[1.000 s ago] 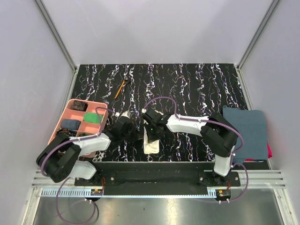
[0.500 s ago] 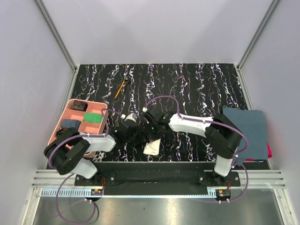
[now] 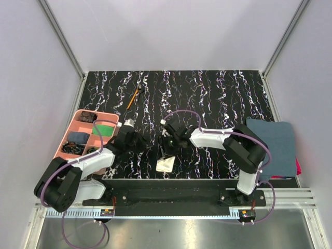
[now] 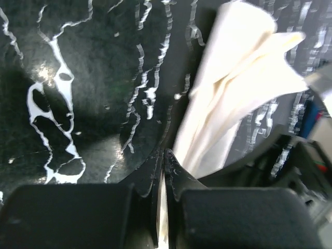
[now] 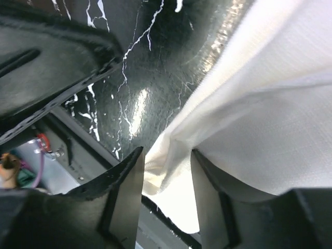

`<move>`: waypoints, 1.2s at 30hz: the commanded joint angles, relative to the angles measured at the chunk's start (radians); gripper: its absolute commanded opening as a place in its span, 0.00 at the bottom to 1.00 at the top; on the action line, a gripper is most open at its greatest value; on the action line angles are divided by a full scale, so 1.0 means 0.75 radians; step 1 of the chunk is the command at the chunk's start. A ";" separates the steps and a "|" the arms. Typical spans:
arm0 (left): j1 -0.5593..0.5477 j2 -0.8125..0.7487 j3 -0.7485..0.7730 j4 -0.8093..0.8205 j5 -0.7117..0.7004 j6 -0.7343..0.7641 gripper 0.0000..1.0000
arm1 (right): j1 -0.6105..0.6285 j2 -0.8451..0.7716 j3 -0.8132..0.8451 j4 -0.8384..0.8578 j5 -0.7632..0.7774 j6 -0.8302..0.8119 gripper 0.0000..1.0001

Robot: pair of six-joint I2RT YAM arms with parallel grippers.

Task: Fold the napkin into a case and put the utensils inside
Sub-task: Fold the 2/3-rectangle-folded napkin at the center of the board.

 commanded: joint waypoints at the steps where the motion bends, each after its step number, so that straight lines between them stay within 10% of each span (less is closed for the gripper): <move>1: 0.014 -0.070 0.009 0.104 0.154 0.042 0.08 | -0.052 -0.146 -0.042 0.103 -0.135 0.065 0.53; 16: -0.014 0.220 0.301 0.243 0.536 0.114 0.11 | -0.342 -0.475 -0.136 -0.028 -0.037 0.065 0.61; 25: -0.127 0.476 0.375 0.243 0.539 0.138 0.05 | -0.406 -0.443 -0.163 -0.137 0.111 0.016 0.27; 36: -0.129 0.448 0.363 0.045 0.383 0.263 0.04 | -0.446 -0.175 -0.014 -0.063 0.107 -0.062 0.23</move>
